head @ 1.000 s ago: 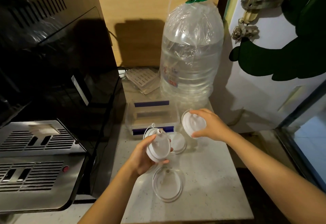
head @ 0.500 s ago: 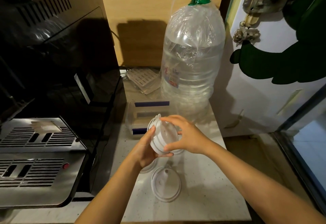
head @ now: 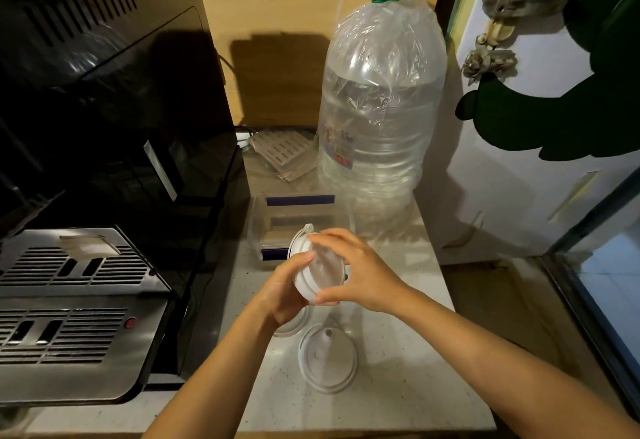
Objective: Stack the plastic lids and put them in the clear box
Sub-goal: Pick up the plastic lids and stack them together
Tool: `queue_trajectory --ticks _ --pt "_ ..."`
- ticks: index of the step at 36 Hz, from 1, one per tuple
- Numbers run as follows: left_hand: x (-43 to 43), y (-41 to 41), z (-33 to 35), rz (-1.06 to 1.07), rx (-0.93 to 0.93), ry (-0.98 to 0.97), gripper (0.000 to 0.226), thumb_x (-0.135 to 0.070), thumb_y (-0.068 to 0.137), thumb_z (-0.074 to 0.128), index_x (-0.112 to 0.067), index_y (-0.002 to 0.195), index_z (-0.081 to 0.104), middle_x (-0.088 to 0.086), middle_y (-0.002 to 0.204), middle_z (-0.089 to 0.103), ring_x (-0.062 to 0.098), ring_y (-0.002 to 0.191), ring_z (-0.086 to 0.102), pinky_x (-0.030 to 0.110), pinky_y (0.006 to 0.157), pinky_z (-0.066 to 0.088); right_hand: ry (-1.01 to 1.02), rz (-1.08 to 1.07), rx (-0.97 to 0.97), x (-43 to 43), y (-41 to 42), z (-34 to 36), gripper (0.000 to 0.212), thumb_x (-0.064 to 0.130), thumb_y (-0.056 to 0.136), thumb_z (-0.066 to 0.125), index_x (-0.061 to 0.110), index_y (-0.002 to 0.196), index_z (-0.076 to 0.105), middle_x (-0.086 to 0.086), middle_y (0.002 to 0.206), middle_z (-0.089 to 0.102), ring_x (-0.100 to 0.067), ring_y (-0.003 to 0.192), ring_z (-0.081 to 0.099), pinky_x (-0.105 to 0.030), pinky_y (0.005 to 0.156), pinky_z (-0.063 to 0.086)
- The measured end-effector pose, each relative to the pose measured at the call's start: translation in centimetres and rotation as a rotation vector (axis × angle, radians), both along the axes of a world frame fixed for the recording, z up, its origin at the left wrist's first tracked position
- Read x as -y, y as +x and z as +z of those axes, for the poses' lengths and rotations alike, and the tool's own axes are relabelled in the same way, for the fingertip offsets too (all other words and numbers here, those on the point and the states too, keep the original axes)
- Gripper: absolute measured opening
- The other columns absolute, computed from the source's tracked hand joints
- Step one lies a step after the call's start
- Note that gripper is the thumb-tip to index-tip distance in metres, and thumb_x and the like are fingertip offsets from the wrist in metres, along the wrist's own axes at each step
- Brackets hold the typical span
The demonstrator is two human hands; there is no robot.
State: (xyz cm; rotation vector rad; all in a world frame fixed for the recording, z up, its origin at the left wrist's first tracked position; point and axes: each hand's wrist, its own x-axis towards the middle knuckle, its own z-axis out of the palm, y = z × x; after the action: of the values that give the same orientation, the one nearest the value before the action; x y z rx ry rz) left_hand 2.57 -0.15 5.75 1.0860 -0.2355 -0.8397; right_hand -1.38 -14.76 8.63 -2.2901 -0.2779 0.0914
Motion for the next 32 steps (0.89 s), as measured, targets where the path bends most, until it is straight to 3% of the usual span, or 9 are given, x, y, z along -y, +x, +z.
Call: queue_trajectory --ticks 5,8,10,16,21,27,32 --pt "-0.4 -0.1 -0.7 0.015 -0.042 0.035 0.073 -0.048 0.033 0.083 -0.017 0.097 0.067 0.013 0.091 0.068 0.026 0.082 0.066 0.035 0.057 0.057 0.064 0.044 -0.105 0.7 0.4 0.0 0.087 0.026 0.064 0.082 0.038 0.134 0.032 0.017 0.130 0.032 -0.005 0.121 0.035 -0.028 0.103 0.038" --pt "-0.9 -0.1 -0.7 0.042 -0.062 0.037 0.078 -0.049 0.030 0.083 -0.020 0.100 0.063 0.012 0.097 0.063 0.028 0.086 0.061 0.034 0.055 0.057 0.111 -0.041 -0.152 2.3 1.0 -0.2 0.091 0.029 0.065 0.081 0.036 0.138 0.027 0.010 0.143 0.031 -0.011 0.128 0.036 -0.037 0.108 0.038" --pt "-1.2 0.0 -0.6 0.057 -0.068 0.039 0.079 -0.050 0.028 0.083 -0.023 0.099 0.062 0.013 0.100 0.060 0.031 0.092 0.058 0.034 0.054 0.057 0.085 -0.126 -0.173 3.6 1.6 -0.9 0.089 0.030 0.068 0.079 0.031 0.139 0.026 0.001 0.148 0.031 -0.016 0.130 0.037 -0.041 0.108 0.038" --pt "-2.5 0.1 -0.7 0.139 -0.106 0.042 0.092 -0.049 0.021 0.084 -0.024 0.105 0.054 0.013 0.101 0.057 0.031 0.091 0.060 0.034 0.053 0.058 -0.067 -0.247 -0.289 5.4 2.6 -4.9 0.083 0.029 0.071 0.076 0.019 0.138 0.028 -0.007 0.147 0.032 -0.021 0.132 0.035 -0.035 0.103 0.036" --pt "-3.2 0.0 -1.0 0.157 -0.099 0.053 0.075 -0.043 0.029 0.082 -0.027 0.099 0.059 0.009 0.094 0.062 0.027 0.086 0.063 0.036 0.057 0.057 -0.209 -0.236 -0.340 4.2 2.8 -7.7 0.085 0.031 0.070 0.077 0.011 0.137 0.028 -0.010 0.147 0.032 -0.025 0.131 0.036 -0.034 0.102 0.036" --pt "-3.6 -0.1 -1.3 0.178 -0.104 0.088 0.093 -0.051 0.027 0.083 -0.025 0.111 0.052 0.013 0.105 0.055 0.032 0.099 0.056 0.035 0.060 0.058 -0.291 -0.208 -0.308 2.7 3.3 -8.9 0.088 0.030 0.069 0.078 0.011 0.138 0.027 -0.007 0.148 0.029 -0.023 0.136 0.029 -0.036 0.104 0.035" --pt "-3.9 -0.2 -1.7 0.181 -0.123 0.084 0.087 -0.051 0.029 0.082 -0.024 0.108 0.055 0.014 0.105 0.057 0.033 0.099 0.058 0.038 0.064 0.057 -0.300 -0.228 -0.287 2.1 3.8 -9.4 0.092 0.031 0.066 0.080 0.011 0.138 0.027 -0.007 0.148 0.032 -0.023 0.135 0.031 -0.036 0.104 0.036"
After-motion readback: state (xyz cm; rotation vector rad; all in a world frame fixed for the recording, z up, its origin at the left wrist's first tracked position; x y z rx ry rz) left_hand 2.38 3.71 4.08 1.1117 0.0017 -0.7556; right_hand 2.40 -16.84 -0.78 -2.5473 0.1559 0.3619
